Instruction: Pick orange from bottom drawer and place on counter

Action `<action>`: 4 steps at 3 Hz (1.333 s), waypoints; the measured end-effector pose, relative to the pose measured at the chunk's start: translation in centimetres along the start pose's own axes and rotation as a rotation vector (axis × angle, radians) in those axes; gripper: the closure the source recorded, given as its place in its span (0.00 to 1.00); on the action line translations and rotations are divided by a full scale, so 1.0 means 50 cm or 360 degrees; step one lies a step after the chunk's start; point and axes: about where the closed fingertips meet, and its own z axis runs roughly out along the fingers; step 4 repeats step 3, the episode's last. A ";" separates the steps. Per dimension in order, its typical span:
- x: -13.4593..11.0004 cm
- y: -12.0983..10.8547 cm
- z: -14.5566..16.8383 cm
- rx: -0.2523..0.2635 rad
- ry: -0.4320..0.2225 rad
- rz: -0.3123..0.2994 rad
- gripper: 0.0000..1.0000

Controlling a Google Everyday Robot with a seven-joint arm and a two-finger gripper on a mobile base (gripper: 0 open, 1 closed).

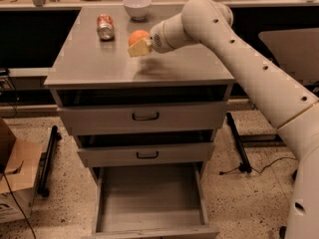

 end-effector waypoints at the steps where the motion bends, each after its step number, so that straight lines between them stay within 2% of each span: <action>1: 0.000 0.000 0.000 0.0000 0.0000 0.0000 0.12; 2: 0.000 0.000 0.000 0.0000 0.0000 0.0000 0.00; 4: 0.000 0.000 0.000 0.0000 0.0000 0.0000 0.00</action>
Offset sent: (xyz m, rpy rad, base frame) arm 0.0000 0.0000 0.0000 0.0000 0.0000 0.0000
